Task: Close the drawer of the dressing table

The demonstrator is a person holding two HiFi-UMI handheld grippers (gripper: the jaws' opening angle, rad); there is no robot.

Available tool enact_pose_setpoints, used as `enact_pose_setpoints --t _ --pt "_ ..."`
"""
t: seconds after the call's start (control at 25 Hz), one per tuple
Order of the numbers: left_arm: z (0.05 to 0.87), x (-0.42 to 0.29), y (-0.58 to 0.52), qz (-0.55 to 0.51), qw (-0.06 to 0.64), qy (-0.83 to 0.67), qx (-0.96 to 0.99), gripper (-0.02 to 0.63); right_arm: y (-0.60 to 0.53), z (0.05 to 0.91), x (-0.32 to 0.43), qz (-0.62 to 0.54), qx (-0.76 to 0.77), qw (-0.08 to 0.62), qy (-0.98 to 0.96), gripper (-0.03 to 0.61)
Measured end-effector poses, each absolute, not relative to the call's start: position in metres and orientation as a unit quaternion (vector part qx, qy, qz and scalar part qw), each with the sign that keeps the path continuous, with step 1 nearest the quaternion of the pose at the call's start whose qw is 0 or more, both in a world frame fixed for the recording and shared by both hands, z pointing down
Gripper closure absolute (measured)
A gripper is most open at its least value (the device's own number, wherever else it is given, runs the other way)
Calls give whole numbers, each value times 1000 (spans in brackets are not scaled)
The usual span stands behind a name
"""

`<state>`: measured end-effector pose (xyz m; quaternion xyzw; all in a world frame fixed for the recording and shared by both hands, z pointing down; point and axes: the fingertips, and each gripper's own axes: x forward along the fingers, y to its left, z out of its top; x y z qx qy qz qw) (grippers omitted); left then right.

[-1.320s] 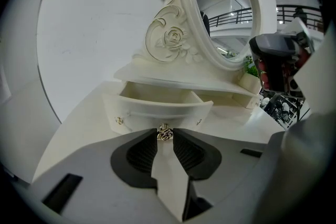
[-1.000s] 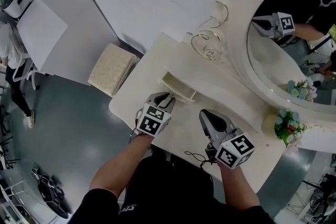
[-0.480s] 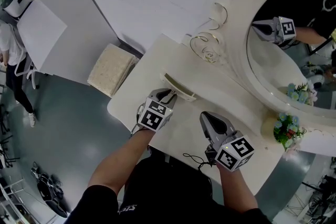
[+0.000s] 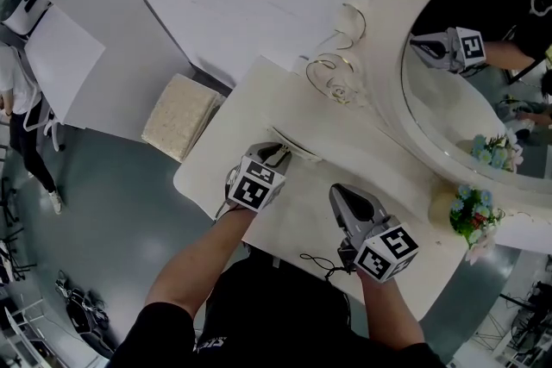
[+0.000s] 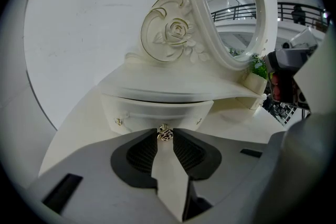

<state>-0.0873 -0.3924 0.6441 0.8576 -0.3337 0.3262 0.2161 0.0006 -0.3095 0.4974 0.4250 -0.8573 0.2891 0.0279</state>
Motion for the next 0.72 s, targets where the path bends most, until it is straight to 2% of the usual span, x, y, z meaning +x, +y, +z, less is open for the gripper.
enact_pose_setpoints --t 0.72 --pt "646 -69 -415 323 213 -319 865 517 -314 498 16 284 443 27 -850 566"
